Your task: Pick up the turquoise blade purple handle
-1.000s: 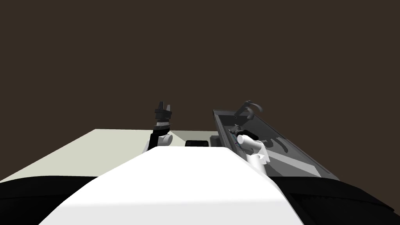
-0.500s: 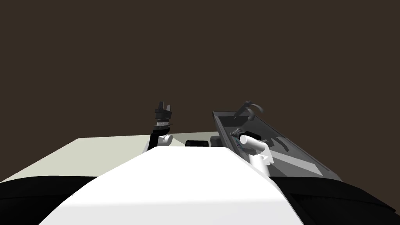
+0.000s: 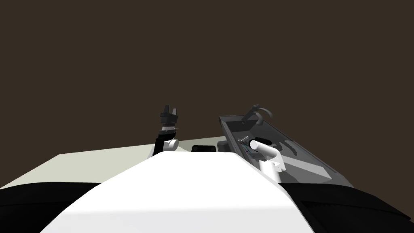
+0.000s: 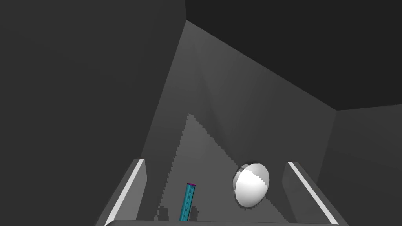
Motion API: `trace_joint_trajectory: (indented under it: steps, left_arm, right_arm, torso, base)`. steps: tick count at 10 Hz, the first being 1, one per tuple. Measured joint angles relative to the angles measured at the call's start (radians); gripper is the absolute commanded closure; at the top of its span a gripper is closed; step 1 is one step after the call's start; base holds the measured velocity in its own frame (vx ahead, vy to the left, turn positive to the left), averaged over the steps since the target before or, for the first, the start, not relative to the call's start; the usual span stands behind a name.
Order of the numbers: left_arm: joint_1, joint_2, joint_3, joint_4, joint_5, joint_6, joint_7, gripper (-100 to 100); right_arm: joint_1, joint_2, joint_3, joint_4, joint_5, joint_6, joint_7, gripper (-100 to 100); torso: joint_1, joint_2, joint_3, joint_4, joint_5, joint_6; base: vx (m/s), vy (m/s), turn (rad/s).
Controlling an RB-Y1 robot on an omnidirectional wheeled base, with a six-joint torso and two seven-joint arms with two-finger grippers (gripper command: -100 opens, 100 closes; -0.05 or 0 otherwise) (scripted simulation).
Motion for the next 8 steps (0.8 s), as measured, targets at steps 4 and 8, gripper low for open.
trace_joint_trajectory:
  steps: [4,8]
  left_arm:
    - [0.000,0.000,0.000,0.000,0.000,0.000,0.000,0]
    - [0.000,0.000,0.000,0.000,0.000,0.000,0.000,0]
  right_arm:
    - [-0.010,-0.011,-0.035,0.032,-0.025,0.099,-0.040,-100]
    - [-0.019,-0.028,-0.078,0.076,-0.060,0.196,-0.076,-100]
  torso:
    - [0.000,0.001,0.001,0.000,0.000,0.000]
    - [-0.001,0.000,0.000,0.000,0.000,0.000]
  base:
    - [0.063,0.021,-0.124]
    - [0.064,0.016,-0.122]
